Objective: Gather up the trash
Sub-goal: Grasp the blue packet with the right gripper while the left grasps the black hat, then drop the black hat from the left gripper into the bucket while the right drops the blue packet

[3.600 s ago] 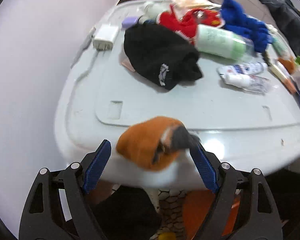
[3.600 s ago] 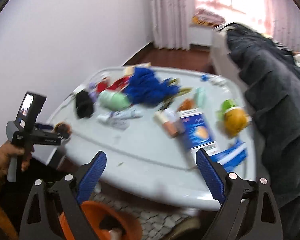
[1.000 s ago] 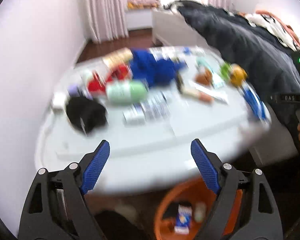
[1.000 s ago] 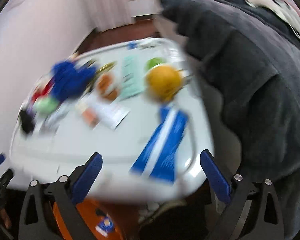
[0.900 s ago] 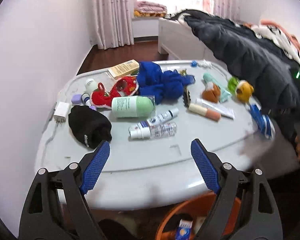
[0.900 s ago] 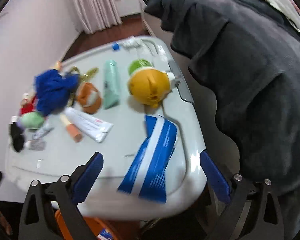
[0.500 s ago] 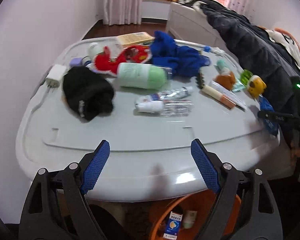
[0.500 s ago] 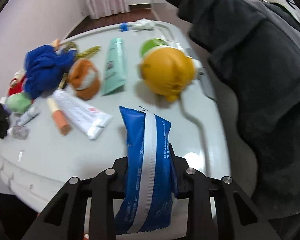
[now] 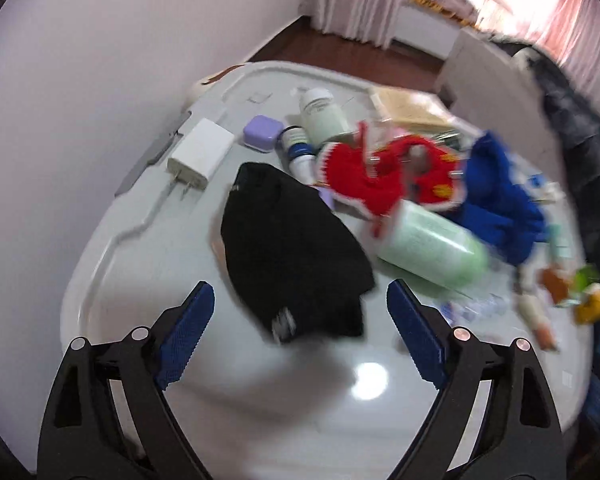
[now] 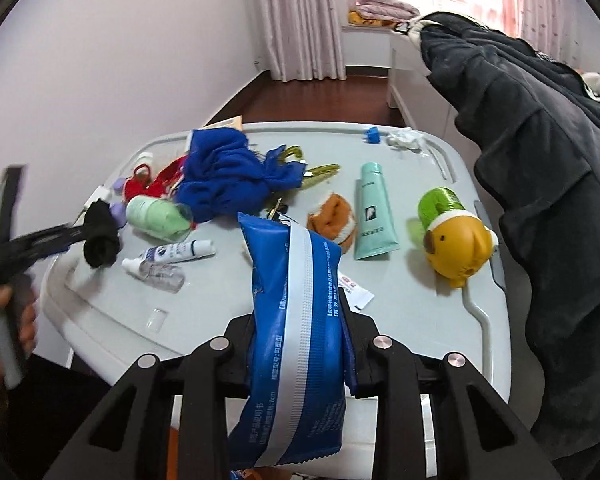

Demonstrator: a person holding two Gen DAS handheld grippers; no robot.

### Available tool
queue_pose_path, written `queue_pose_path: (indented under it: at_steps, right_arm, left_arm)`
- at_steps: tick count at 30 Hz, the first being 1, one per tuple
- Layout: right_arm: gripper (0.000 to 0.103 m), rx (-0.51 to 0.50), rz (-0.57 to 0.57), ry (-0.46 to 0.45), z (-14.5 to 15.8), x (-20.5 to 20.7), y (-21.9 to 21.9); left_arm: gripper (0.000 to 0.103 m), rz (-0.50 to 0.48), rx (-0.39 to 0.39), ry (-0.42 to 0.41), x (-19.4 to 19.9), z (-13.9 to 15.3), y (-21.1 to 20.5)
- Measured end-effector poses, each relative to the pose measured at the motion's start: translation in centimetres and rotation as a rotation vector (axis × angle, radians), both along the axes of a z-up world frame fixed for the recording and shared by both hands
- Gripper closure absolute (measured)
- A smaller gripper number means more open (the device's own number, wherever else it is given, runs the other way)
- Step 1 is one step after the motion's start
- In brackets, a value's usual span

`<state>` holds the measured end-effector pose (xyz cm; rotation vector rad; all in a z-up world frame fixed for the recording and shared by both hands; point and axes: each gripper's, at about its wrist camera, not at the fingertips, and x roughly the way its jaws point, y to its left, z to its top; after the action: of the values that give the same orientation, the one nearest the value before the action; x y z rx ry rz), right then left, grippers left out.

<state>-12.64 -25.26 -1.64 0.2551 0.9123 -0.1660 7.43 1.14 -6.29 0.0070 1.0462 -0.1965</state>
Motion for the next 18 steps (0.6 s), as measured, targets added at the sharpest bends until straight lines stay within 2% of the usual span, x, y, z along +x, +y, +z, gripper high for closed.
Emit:
queue_pose_path:
  at_steps: [2,3,4,5,6,9,11,14,18]
  right_arm:
    - [0.071,0.010,0.002,0.002,-0.1,-0.1,-0.1]
    - [0.071,0.017,0.001,0.005,-0.2,-0.1,-0.3]
    - [0.071,0.023,0.000,0.008,-0.3,-0.3,-0.5]
    - [0.071,0.024,-0.002,0.010,-0.5,-0.3,-0.6]
    - [0.070,0.024,-0.002,0.011,-0.5,-0.4,-0.7]
    - [0.070,0.028,-0.002,0.003,-0.3,-0.6,-0.9]
    - [0.070,0.026,-0.001,-0.007,0.0,-0.7,-0.8]
    - [0.070,0.032,0.012,-0.019,0.3,-0.8,-0.6]
    - [0.070,0.035,0.078,-0.049,0.8,-1.5,0.7]
  left_arm:
    - [0.017,0.018,0.035,0.002,1.2,-1.2,-0.6]
    - [0.022,0.020,0.046,0.003,1.5,-1.7,-0.8]
    - [0.034,0.011,0.041,-0.009,1.6,-2.1,-0.9]
    - [0.058,0.007,0.047,-0.037,1.4,-2.0,-0.9]
    - [0.086,-0.022,0.025,-0.058,1.1,-1.8,-0.8]
    - [0.087,-0.017,-0.037,-0.078,0.5,-0.8,0.0]
    - [0.087,-0.027,-0.041,-0.127,-0.5,0.6,0.5]
    - [0.087,-0.050,-0.071,-0.158,-1.7,2.8,0.8]
    - [0.087,-0.161,-0.072,-0.181,-5.2,5.5,0.5]
